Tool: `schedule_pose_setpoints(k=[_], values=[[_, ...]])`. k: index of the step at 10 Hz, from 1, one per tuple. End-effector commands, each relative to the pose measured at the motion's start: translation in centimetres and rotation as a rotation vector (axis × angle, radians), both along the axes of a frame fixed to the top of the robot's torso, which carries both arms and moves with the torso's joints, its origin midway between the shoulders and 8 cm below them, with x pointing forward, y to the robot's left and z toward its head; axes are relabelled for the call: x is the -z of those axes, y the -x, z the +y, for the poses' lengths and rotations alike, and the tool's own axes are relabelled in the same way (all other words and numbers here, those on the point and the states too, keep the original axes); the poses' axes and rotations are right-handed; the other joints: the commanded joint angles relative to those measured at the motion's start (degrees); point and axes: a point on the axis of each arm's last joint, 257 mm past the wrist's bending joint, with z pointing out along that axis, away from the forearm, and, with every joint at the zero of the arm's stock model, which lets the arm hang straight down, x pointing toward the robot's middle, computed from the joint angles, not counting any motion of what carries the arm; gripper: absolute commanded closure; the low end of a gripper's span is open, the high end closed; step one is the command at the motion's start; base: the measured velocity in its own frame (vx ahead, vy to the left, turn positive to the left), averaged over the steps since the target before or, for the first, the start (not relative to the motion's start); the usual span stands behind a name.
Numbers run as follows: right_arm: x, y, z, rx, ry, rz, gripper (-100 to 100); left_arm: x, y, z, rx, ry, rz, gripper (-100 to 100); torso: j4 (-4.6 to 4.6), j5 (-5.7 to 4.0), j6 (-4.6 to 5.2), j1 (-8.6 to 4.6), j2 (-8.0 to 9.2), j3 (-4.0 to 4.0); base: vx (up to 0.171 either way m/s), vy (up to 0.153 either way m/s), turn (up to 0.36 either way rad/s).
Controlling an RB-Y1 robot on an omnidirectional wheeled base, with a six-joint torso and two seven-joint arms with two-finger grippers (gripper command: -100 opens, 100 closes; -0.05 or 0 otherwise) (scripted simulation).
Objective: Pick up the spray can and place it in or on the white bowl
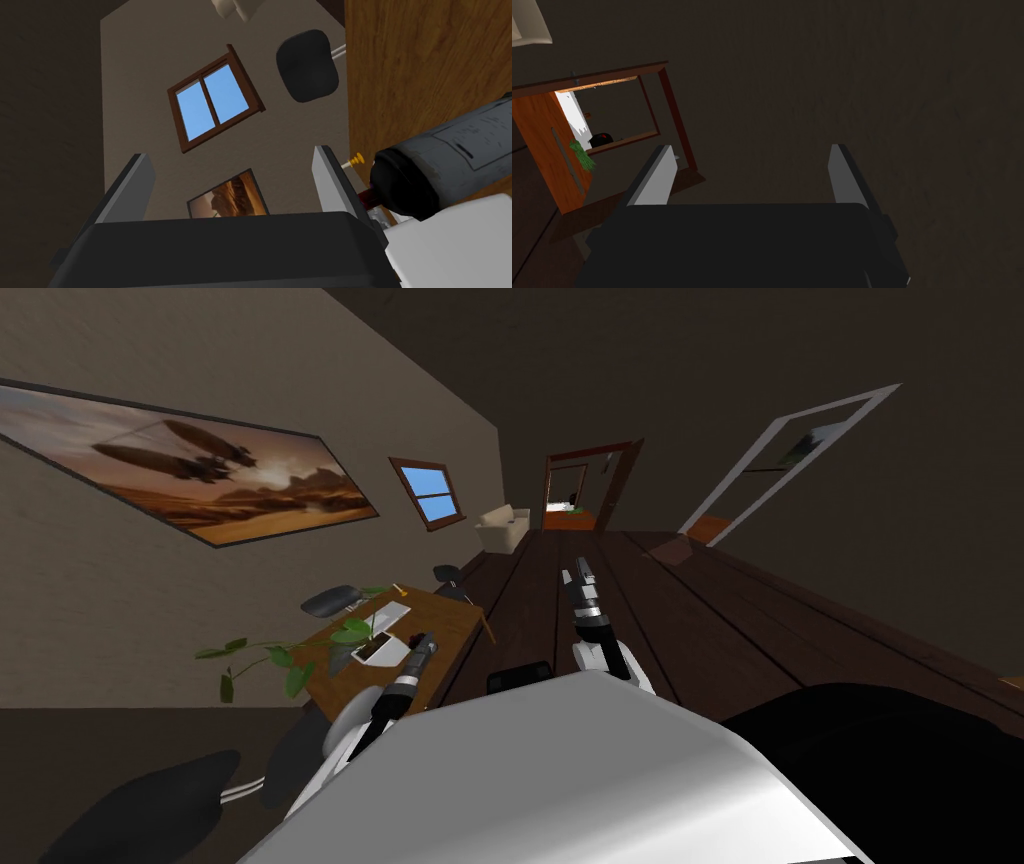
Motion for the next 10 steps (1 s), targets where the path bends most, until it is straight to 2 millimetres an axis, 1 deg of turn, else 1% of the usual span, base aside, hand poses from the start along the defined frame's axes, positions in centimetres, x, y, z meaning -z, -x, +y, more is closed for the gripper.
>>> schedule_pose_setpoints(k=[1, 2, 3, 4, 5, 6, 7, 8, 9, 10], values=[[0.0, 0.0, 0.0, 0.000, 0.000, 0.000, 0, 3.1, 1.3, 2.4, -0.020, -0.059, 0.098, -100, 0.00, 0.00, 0.00, 0.00, 0.00, 0.00, 0.028, -0.085, -0.137], [0.0, 0.0, 0.0, 0.000, 0.000, 0.000, 0, 4.4, 2.0, 3.8, -0.027, -0.097, 0.147, -100, 0.00, -0.01, -0.01, -0.04, 0.00, 0.00, 0.024, -0.081, -0.130], [0.0, 0.0, 0.0, 0.000, 0.000, 0.000, 0, 6.2, 3.1, 5.6, -0.041, -0.136, 0.206, -100, 0.00, -0.01, -0.01, -0.03, 0.01, 0.00, 0.032, -0.075, -0.148], [0.0, 0.0, 0.0, 0.000, 0.000, 0.000, 0, 7.6, 4.0, 7.4, -0.053, -0.176, 0.259, -100, 0.00, -0.01, -0.01, -0.01, 0.00, 0.00, 0.043, -0.072, -0.166], [0.0, 0.0, 0.0, 0.000, 0.000, 0.000, 0, 7.9, 4.3, 7.8, -0.056, -0.181, 0.268, -100, 0.00, -0.01, 0.00, 0.00, -0.03, -0.02, 0.028, -0.046, -0.063], [0.0, 0.0, 0.0, 0.000, 0.000, 0.000, 0, 8.9, 5.2, 9.6, -0.066, -0.223, 0.317, -100, 0.00, 0.01, -0.03, 0.07, 0.01, 0.00, 0.021, -0.042, -0.102], [0.0, 0.0, 0.0, 0.000, 0.000, 0.000, 0, 10.2, 6.6, 11.9, -0.083, -0.269, 0.376, -100, 0.01, 0.01, -0.02, 0.11, 0.04, 0.02, 0.021, -0.059, -0.157], [0.0, 0.0, 0.0, 0.000, 0.000, 0.000, 0, 10.8, 7.5, 13.8, -0.092, -0.312, 0.419, -100, 0.01, 0.01, 0.00, 0.06, 0.03, 0.02, 0.033, -0.070, -0.174], [0.0, 0.0, 0.0, 0.000, 0.000, 0.000, 0, 11.1, 7.8, 14.1, -0.098, -0.314, 0.428, -100, 0.00, 0.00, -0.01, 0.02, 0.01, 0.01, 0.031, -0.052, -0.038], [0.0, 0.0, 0.0, 0.000, 0.000, 0.000, 0, 11.8, 9.0, 16.3, -0.113, -0.359, 0.476, -100, 0.00, 0.01, -0.05, 0.05, 0.03, 0.01, 0.030, -0.046, -0.078]])
